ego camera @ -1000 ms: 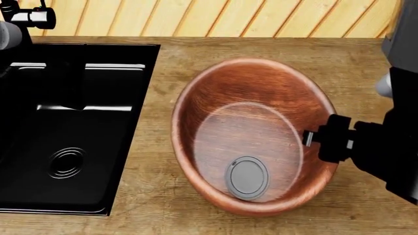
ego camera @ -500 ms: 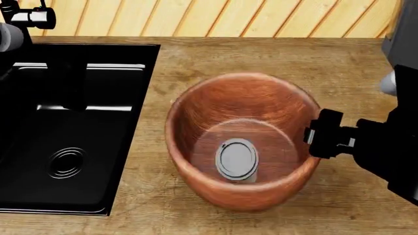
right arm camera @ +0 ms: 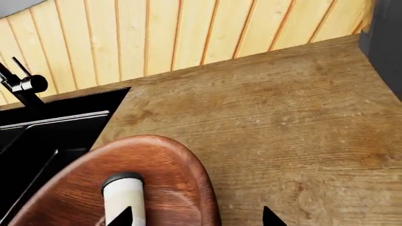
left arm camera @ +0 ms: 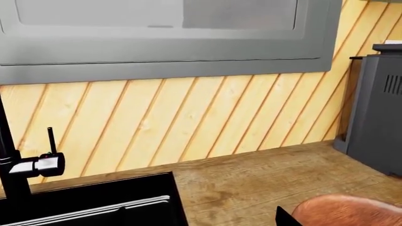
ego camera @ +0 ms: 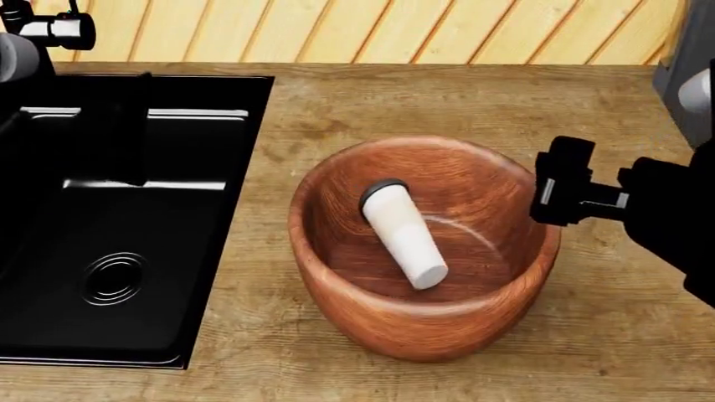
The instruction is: Place the cup inside the bowl on the dining table and move the bowl to any counter.
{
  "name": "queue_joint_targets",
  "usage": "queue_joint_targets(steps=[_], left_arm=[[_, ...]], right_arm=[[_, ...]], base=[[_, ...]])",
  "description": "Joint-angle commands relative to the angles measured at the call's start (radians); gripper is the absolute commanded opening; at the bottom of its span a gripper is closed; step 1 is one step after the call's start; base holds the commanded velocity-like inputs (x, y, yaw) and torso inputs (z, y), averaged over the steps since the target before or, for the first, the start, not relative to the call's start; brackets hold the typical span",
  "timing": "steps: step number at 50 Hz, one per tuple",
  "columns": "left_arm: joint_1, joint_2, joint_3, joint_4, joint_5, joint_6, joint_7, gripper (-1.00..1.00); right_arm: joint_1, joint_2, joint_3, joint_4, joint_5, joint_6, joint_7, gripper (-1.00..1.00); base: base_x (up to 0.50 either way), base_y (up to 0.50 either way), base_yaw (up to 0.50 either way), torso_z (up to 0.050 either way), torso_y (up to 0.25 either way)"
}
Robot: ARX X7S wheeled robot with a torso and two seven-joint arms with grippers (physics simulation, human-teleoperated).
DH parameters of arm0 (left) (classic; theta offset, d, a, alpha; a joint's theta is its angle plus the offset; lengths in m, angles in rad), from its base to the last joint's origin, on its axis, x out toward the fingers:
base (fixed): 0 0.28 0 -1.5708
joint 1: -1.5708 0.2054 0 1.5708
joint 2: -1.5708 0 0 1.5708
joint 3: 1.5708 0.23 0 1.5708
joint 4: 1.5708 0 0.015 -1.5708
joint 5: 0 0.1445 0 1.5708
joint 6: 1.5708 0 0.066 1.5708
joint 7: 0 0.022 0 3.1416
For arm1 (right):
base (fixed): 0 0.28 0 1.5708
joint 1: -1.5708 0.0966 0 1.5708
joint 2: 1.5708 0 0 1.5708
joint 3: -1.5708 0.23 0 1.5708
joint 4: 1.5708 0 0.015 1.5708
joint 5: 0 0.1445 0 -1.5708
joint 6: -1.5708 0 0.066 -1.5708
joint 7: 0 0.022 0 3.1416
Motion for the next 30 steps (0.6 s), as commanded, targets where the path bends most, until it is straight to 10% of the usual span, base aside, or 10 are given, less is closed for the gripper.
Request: queue_joint_targets(steps=[1, 30], left_arm=[[-0.022, 0.008, -0.002, -0.003, -0.006, -0.007, -0.010, 1.00], [-0.226, 0.088, 0.019, -0.157, -0.006, -0.097, -0.072, 1.00]], right_arm=[[0.034, 0.021, -0.001, -0.079, -0.034, -0.017, -0.013, 1.00], [0.244, 0.074, -0.013, -0.311, -0.158, 0.017, 0.034, 1.00]], base=[[0.00, 0.00, 0.00, 0.000, 0.000], [0.00, 0.00, 0.00, 0.000, 0.000]])
